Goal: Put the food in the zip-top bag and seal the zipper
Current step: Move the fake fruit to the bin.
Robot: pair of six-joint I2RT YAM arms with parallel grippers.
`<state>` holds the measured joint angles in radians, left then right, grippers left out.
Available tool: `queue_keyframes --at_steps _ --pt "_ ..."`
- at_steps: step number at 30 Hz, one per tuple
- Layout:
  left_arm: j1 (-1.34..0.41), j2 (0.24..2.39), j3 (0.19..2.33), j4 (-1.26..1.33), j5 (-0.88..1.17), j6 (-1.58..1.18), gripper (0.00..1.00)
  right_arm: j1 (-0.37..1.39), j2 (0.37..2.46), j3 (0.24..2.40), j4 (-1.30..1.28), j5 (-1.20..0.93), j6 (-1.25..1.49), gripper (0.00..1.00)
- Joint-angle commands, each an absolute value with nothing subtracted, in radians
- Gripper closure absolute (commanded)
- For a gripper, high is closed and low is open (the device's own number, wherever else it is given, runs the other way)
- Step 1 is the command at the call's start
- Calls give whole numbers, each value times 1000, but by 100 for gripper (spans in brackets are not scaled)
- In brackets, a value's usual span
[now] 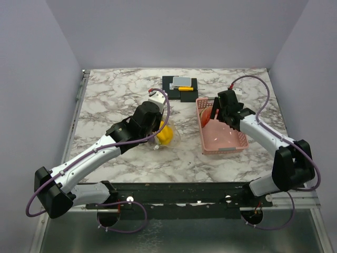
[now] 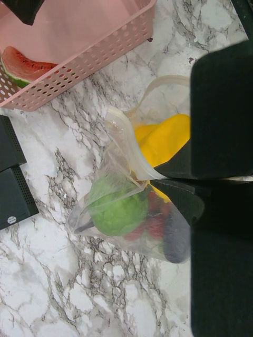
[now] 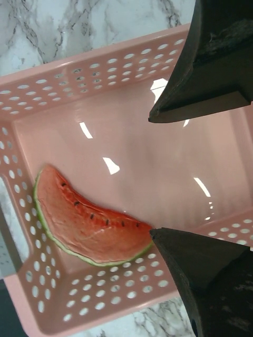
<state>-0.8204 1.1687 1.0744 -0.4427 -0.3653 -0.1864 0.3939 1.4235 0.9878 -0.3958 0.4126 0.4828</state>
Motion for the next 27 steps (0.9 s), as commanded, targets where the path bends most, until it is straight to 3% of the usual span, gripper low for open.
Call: queue_keyframes --at_steps 1,7,15,20,25,27 --pt "-827 1157 1069 -405 -359 -192 100 342 1509 1081 -329 341 478 15" --pt "-827 1166 1069 -404 -359 -190 100 313 1613 1165 -269 300 475 20" --pt "-826 1171 1069 -405 -363 -187 100 304 1737 1228 -229 265 447 48" --pt "-825 1174 1069 -405 -361 -187 100 302 1788 1249 -196 248 428 60" --pt "-825 1171 1069 -405 -361 -187 100 302 1820 1261 -153 245 411 86" --pt "-826 1170 1069 -405 -362 -187 100 302 1829 1262 -133 239 406 88"
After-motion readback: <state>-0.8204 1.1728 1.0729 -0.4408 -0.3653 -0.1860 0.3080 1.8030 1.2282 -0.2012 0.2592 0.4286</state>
